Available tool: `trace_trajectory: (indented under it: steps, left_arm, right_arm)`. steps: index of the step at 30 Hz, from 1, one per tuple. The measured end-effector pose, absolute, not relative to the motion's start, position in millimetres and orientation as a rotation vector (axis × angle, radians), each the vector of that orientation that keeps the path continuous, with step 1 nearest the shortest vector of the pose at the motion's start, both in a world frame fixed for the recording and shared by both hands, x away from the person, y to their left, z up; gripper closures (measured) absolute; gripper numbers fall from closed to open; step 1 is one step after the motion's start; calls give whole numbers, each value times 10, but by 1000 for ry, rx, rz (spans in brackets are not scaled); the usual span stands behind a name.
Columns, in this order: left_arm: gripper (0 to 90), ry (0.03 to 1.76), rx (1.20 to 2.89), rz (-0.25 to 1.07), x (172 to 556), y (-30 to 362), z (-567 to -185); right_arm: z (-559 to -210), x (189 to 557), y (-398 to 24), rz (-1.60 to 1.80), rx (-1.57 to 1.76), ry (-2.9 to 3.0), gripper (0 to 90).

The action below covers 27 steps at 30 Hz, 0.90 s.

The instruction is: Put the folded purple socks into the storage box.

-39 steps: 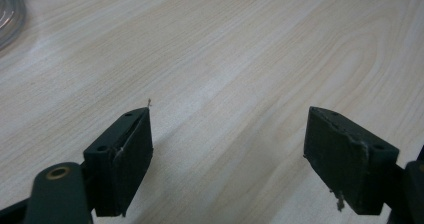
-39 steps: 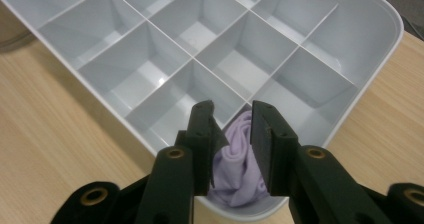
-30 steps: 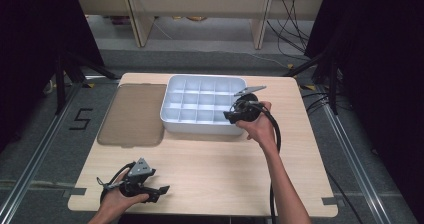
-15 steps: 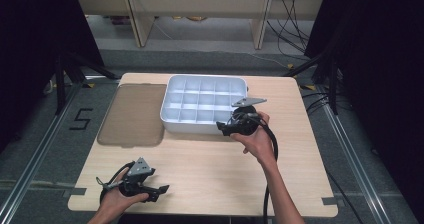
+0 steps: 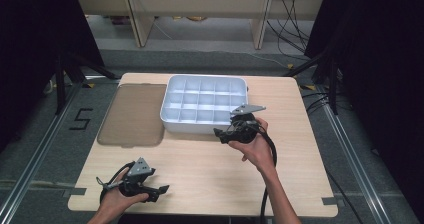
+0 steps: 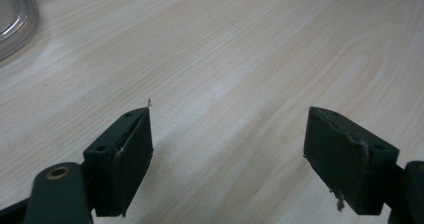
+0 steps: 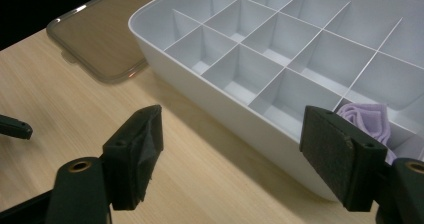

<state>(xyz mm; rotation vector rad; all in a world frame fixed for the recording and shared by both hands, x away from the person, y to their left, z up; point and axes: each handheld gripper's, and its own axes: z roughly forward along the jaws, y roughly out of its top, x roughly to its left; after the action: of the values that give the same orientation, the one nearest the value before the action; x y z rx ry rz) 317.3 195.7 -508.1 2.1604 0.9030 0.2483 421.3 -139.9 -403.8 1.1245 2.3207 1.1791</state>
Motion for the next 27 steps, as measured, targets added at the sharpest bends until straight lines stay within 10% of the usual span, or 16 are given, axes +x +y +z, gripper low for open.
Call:
trace_trajectory:
  steps: [27]
  left_arm:
    - [188,909,2140,261,3172,1970,-5062]
  right_arm:
    - [-4217,3957,-1256,1192,1087,2388,167]
